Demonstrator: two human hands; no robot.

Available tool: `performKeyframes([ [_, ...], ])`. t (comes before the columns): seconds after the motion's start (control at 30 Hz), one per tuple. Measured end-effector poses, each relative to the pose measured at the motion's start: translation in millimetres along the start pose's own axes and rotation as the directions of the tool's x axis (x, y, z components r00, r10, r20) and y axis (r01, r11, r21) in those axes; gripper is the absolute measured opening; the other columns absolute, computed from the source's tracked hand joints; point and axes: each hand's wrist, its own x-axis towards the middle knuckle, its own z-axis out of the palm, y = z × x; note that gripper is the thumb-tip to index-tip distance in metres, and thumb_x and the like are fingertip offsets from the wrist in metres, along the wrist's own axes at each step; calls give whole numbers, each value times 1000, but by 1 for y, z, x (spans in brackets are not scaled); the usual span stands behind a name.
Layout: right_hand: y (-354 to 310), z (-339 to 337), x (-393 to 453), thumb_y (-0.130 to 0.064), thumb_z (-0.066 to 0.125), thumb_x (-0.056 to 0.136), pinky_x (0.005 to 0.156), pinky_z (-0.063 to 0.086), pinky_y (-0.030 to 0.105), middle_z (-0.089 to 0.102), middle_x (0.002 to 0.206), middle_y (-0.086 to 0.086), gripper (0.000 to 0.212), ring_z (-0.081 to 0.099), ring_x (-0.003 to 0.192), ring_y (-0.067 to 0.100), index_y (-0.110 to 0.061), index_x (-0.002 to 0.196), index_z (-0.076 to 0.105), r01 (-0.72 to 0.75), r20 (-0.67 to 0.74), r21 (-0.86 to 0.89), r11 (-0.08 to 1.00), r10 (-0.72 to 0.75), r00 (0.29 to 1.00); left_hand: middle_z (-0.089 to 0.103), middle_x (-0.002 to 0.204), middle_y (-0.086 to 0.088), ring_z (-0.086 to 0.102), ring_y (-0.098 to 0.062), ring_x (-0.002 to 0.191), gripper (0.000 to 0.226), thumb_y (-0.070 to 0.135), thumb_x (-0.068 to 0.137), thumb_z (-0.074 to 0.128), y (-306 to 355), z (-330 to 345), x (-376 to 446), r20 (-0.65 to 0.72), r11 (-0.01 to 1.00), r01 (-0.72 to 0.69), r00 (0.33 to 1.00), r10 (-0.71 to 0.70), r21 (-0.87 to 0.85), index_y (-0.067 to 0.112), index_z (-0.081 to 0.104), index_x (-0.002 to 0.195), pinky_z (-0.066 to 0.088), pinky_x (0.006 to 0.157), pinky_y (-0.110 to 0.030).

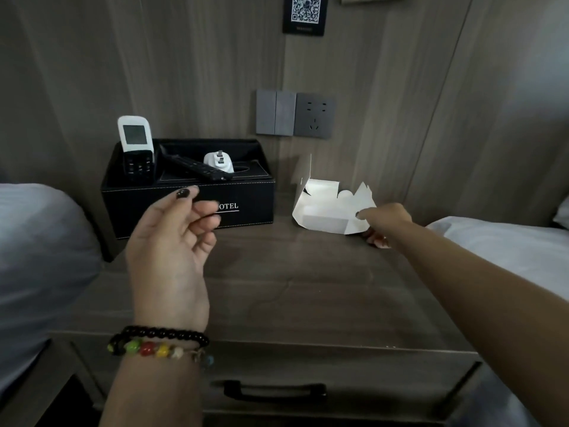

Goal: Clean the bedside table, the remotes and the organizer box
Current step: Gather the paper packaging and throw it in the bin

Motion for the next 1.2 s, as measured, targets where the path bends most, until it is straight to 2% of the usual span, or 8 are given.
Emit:
performKeyframes([
  [0.13,2,-6,-3,-6,50,90,37,40,21,64,61,16,14,55,43,20,2,90,61,39,4,50,998,-40,999,68,65,5,60,-5,59,20,16,96,48,-1,6,-2,12,1000,-3,1000,3,-11,19,65,87,45,59,-17],
  [0.3,-2,-27,-11,-2,48,87,63,57,30,67,63,15,20,59,49,20,-1,73,62,119,-138,182,976,-95,986,67,65,6,60,-4,59,22,16,98,46,-8,6,-12,43,1000,2,999,-3,17,19,65,89,46,58,-17],
  [0.43,-7,-48,-16,-2,49,89,51,54,27,70,69,17,15,63,52,21,-1,78,60,145,-174,304,941,-94,980,67,63,6,60,-3,58,23,15,99,43,-11,9,-22,66,999,-4,998,1,51,19,64,89,47,56,-14],
  [0.53,-8,-63,-17,-2,52,89,74,59,35,71,70,18,12,65,61,24,-2,79,58,130,-144,471,873,-69,987,68,64,5,61,-4,59,23,15,99,44,-13,8,-29,79,996,-13,997,6,86,18,65,91,49,56,-14],
  [0.7,-7,-79,-56,4,47,88,56,43,24,64,57,12,12,53,50,17,2,87,59,155,-39,684,713,-176,984,73,77,-1,68,-11,73,19,11,97,47,-10,18,-38,159,988,-13,987,-12,155,16,66,95,52,61,-21],
  [0.97,21,-81,-142,-8,53,93,46,44,21,59,47,1,14,54,43,11,-3,99,64,316,-52,636,704,-370,928,64,126,-9,62,-23,116,48,34,86,52,-5,60,-54,383,983,169,905,-185,77,16,53,130,47,97,-44],
  [1.1,42,-80,-163,-12,52,95,45,45,23,59,47,0,15,57,45,12,-6,94,66,437,-54,533,725,-486,872,65,125,-5,60,-23,118,43,38,89,45,-6,72,-56,484,966,253,841,-243,45,19,64,122,45,98,-45],
  [1.2,53,-77,-174,-11,54,94,43,44,22,61,47,9,16,57,41,16,-11,82,65,543,-45,418,729,-580,813,71,108,-1,66,-18,100,34,38,89,48,-12,69,-59,536,933,357,782,-319,35,24,74,106,50,89,-40],
])
